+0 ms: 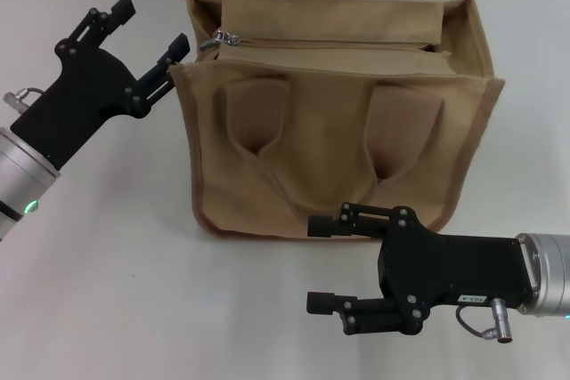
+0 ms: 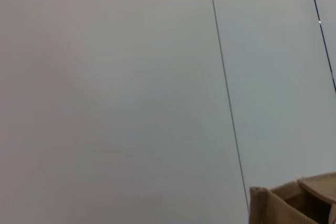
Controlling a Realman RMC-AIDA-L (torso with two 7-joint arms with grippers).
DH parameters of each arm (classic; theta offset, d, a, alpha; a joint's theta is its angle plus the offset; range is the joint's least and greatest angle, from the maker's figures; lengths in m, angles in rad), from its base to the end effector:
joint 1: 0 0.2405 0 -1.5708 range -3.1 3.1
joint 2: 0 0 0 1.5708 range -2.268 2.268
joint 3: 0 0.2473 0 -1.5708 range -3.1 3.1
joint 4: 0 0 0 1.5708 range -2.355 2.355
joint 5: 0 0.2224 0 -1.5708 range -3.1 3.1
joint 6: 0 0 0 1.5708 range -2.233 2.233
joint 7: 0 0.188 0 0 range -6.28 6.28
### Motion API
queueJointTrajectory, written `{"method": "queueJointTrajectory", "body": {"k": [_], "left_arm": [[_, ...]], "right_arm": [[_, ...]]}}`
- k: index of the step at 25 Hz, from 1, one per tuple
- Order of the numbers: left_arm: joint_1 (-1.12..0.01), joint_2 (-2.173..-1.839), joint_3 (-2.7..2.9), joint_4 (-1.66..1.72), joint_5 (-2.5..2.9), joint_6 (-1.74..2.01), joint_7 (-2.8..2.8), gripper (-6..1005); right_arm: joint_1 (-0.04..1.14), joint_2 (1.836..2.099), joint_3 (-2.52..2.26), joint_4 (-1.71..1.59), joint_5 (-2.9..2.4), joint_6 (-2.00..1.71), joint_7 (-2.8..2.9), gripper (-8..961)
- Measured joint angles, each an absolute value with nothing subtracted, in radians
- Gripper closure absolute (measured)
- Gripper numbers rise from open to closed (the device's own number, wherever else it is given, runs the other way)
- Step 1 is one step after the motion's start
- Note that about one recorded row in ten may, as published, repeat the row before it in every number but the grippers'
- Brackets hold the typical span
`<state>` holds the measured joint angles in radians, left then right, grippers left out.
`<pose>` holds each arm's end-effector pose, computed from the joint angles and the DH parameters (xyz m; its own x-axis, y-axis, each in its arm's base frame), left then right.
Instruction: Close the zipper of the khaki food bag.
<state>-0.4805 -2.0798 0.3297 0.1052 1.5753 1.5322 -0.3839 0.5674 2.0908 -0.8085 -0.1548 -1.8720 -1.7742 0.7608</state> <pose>-0.2660 0.3476 -0.0252 0.6943 -0.2215 0.6848 0.4680 -0.5840 -0.6633 0.2045 0.2524 -0.1028 0.6938 -0.1119 -0.7114 -0.1062 -0.9930 0.0526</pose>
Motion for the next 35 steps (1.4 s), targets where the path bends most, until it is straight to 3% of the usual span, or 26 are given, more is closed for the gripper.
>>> {"method": "queueJointTrajectory", "body": {"k": [19,35], "left_arm": [[-0.401,-2.070,0.560,0.267,1.612,1.522,-0.489,251],[-0.474,-2.080,0.560,0.170,1.427,1.498,-0.442,262]], "right_arm": [[0.565,2.092,-0.809,-0.127,-1.845,-1.761,0.746,194],[0.533,2.092,-0.805,-0.093,-1.845,-1.754,0.716,195]]}}
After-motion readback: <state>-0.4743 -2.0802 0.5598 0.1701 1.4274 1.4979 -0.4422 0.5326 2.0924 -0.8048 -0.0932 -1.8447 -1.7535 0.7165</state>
